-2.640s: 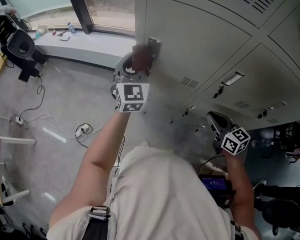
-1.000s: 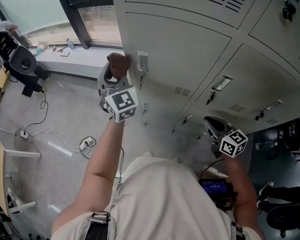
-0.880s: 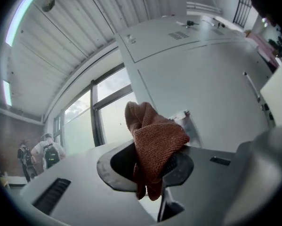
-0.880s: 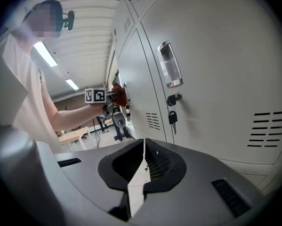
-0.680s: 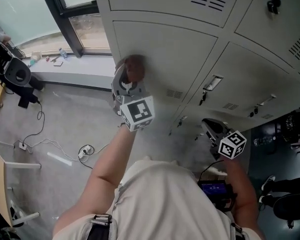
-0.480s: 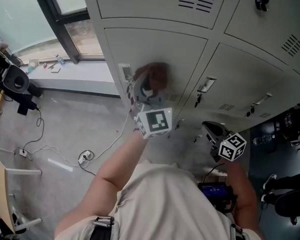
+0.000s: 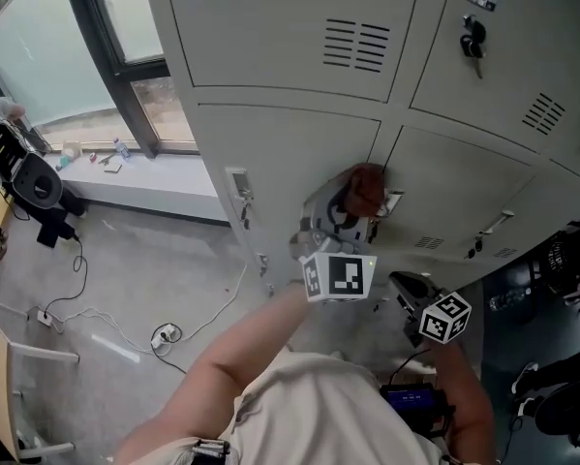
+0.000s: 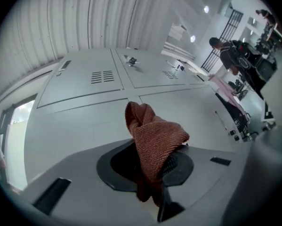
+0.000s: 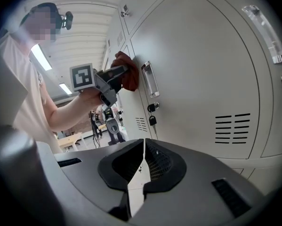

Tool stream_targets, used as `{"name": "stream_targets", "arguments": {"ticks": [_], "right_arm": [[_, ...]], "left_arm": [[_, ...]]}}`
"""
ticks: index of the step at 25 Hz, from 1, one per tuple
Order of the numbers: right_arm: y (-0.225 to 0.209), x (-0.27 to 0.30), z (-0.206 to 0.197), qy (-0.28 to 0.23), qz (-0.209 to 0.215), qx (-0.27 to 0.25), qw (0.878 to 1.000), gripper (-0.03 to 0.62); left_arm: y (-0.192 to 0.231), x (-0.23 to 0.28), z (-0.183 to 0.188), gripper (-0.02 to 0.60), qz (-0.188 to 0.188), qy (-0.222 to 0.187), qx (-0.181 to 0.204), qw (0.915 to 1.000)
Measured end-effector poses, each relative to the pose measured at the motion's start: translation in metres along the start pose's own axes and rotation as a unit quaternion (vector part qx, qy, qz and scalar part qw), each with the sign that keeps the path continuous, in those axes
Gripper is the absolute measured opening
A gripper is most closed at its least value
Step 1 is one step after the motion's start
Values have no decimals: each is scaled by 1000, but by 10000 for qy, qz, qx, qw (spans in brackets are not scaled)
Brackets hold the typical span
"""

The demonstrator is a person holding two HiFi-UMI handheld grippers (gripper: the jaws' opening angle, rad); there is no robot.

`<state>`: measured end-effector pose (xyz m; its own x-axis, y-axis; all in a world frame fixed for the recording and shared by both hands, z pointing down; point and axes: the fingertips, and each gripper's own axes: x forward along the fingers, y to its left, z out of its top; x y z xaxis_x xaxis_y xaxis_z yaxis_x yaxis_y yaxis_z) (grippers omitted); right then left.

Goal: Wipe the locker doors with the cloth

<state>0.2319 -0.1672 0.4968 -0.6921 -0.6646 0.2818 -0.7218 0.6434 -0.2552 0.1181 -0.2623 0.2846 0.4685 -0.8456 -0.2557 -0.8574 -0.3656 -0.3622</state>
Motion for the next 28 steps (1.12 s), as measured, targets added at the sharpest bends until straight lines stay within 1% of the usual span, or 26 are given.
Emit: {"name": "stream_targets", "arguments": {"ticks": [2,3,6,9,12,14,15,16,18,21,24,26,28], "right_arm": [[1,2,2,-31,15,1,10000,18],[2,3,4,-42,29,-13,10000,18],[4,8,7,-42,74,-57,9999,18],[5,13,5,12,91,-48,9999,18],[11,25,3,57,153,-55,9999,18],[20,34,3,87,253,-108,9996,18],[24,39,3,105,305,-138,9994,18],[29,42,3,119,350,-165,9992,18],[35,47,3,130,403,-199,9989,18],[38,47,2,130,375,-201,9990,18],[34,38,0,113,242,-132,9996,18],[29,30,-1,76,125,-73,9999,18],[23,21,-1,19,14,-26,10000,18]], "left_arm": [[23,-4,3,69,129,0,-54,9999],[38,-9,-1,71,249,61,-18,9997],[98,-39,-37,70,829,467,191,9953],[168,-74,-72,69,1513,952,242,9836],[227,-101,-90,69,2132,1210,198,9693],[255,-113,-99,69,2411,1334,138,9612],[263,-116,-100,69,2487,1346,119,9591],[268,-118,-99,69,2524,1327,129,9584],[267,-115,-94,69,2483,1242,179,9605],[245,-100,-83,69,2307,1098,151,9667],[216,-86,-69,69,2185,903,40,9716],[191,-75,-58,69,1916,773,-45,9784],[160,-61,-44,69,1515,611,-67,9866]]}}
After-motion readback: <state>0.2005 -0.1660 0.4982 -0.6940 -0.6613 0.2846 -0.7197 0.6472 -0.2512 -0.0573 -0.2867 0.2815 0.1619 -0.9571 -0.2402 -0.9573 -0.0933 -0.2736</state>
